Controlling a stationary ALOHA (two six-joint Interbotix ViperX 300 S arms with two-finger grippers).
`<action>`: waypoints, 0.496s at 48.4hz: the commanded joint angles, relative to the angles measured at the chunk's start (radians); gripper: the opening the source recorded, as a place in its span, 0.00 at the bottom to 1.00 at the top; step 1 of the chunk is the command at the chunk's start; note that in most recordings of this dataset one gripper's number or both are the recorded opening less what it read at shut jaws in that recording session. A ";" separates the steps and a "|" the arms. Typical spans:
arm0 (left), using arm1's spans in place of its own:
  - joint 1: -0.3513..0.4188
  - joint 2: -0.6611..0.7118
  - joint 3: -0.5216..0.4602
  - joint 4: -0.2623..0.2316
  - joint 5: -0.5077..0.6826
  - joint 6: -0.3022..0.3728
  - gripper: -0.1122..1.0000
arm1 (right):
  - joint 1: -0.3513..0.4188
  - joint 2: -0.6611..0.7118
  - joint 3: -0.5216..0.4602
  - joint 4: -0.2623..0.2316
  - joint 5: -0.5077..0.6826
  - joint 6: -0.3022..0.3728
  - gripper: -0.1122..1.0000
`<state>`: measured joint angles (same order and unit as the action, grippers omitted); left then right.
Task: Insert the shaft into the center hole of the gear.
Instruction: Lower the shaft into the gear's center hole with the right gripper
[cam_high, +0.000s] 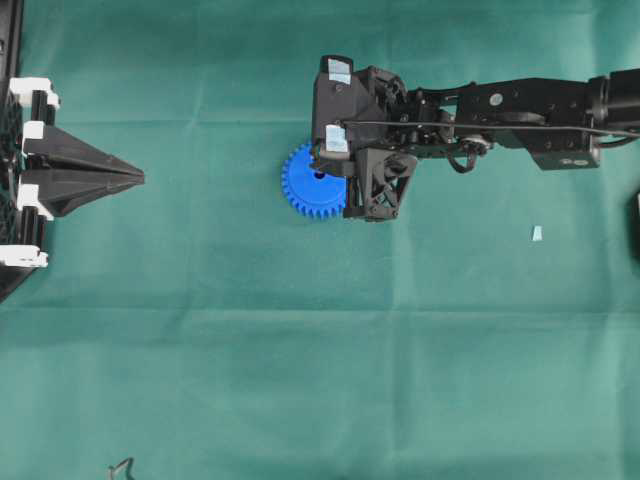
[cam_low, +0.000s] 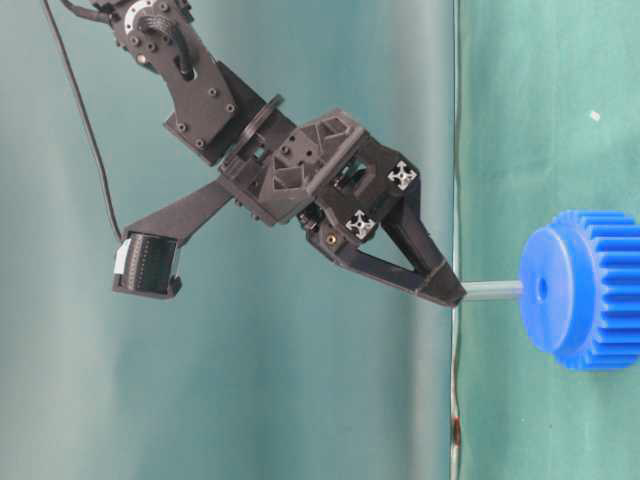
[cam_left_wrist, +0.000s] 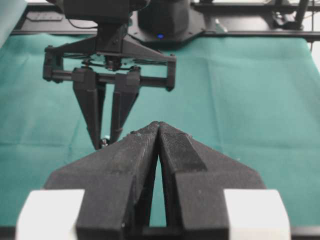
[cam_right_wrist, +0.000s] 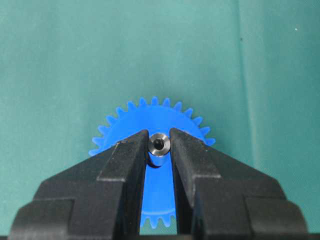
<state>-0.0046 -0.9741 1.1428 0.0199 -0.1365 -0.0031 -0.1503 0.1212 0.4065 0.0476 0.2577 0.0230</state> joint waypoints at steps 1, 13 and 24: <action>-0.003 0.003 -0.028 0.002 -0.005 0.000 0.10 | 0.003 -0.021 -0.008 -0.002 -0.021 0.002 0.25; -0.003 0.003 -0.028 0.002 -0.005 -0.002 0.10 | 0.012 0.014 -0.008 0.000 -0.034 0.002 0.25; -0.003 0.003 -0.028 0.003 -0.005 0.000 0.10 | 0.014 0.014 0.003 -0.002 -0.037 0.002 0.25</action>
<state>-0.0061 -0.9741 1.1428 0.0199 -0.1365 -0.0031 -0.1396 0.1534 0.4157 0.0476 0.2332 0.0230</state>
